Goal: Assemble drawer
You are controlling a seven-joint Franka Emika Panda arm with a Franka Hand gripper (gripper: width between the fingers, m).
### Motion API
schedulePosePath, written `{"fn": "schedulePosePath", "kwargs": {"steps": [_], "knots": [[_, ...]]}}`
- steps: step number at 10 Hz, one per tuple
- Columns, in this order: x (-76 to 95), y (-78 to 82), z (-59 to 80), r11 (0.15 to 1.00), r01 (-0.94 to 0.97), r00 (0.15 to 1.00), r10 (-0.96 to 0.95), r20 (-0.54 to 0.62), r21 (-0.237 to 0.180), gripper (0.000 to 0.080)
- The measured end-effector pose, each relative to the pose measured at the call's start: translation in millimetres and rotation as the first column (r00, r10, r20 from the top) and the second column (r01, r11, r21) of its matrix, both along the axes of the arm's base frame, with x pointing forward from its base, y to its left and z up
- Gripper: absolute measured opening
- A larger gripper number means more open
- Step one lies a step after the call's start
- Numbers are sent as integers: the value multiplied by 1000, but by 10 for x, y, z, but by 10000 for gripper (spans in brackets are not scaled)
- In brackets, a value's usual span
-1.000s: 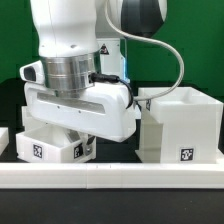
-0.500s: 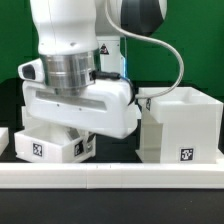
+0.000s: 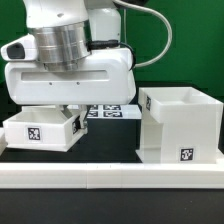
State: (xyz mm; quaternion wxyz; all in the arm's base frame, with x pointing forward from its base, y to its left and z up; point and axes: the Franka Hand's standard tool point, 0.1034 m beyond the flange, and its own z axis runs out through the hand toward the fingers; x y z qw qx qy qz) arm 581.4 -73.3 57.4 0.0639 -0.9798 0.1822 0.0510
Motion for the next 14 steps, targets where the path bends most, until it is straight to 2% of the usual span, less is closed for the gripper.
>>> {"fn": "schedulePosePath", "kwargs": {"steps": [1,3,4,7,8,11,12,14], "knots": [[-3,5,-7,1000,-9,1000,9,0,0,41],[-3,-3,-6,978,-208,978,208,23,-3,41],[4,13,13,943,-331,943,332,26,-41,41],[-117,-14,102,767,-640,766,641,42,-40,41],[-125,-14,79,737,-675,735,676,45,-36,41],[-135,-35,62,568,-822,565,822,68,-29,41],[-152,-37,54,476,-879,473,878,65,-32,41],[-228,-3,21,204,-979,203,978,53,-13,41]]}}
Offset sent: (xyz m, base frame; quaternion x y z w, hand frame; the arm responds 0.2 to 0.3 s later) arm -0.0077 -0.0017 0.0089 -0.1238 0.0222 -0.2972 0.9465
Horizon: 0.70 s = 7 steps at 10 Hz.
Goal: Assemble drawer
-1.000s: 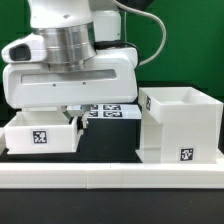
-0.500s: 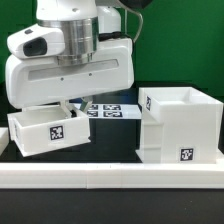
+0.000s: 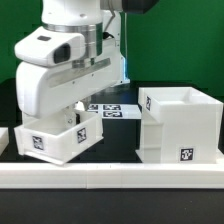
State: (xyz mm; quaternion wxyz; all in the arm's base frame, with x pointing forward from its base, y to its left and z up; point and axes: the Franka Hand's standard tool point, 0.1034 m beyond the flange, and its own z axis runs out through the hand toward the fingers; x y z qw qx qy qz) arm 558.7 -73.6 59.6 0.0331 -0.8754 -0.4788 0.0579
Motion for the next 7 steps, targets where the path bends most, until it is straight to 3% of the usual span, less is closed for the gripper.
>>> {"fn": "schedulePosePath", "kwargs": {"steps": [2,7], "knots": [[-19,-14,4,976,-220,976,220,6,6,41],[-90,-81,-17,887,-462,887,462,21,13,41]]}}
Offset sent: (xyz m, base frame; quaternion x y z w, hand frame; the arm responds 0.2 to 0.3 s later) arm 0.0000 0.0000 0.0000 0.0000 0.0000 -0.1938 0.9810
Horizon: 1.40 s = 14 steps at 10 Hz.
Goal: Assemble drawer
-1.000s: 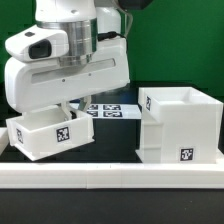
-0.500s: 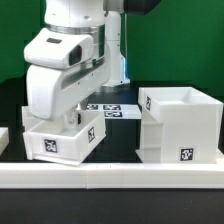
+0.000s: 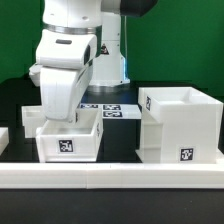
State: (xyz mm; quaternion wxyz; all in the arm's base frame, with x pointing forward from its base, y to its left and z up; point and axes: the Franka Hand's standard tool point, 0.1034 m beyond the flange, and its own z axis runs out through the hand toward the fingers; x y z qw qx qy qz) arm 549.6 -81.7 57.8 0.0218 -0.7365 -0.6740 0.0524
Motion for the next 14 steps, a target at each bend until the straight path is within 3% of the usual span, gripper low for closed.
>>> {"fn": "schedulePosePath", "kwargs": {"steps": [4,8,10,11,14], "knots": [[-146,37,-120,999,-53,998,54,18,-3,41],[-64,6,-140,998,-53,990,56,131,-22,41],[-49,78,-181,995,-91,982,96,165,-34,41],[-117,110,-243,994,-104,978,110,175,-40,41],[-124,82,-246,995,-89,981,95,169,-39,41]]}}
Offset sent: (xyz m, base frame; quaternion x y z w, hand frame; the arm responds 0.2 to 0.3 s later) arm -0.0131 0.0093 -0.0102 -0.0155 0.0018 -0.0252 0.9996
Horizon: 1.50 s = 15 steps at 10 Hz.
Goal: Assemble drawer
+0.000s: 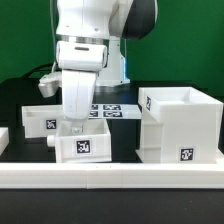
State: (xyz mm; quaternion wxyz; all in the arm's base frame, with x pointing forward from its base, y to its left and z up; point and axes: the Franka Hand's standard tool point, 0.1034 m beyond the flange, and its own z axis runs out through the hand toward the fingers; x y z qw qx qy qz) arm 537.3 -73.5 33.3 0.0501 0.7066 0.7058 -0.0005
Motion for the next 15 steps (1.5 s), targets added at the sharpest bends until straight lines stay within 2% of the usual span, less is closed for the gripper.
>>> {"fn": "schedulePosePath", "kwargs": {"steps": [2,6,10,13,15], "knots": [[8,64,-4,999,-37,999,37,6,-10,41],[62,380,-107,995,-89,996,89,-22,-33,41],[47,363,-124,996,-85,996,84,-27,-33,41],[72,564,-142,995,-100,995,99,-26,-28,41],[78,615,-149,995,-95,995,95,-33,-27,41]]}}
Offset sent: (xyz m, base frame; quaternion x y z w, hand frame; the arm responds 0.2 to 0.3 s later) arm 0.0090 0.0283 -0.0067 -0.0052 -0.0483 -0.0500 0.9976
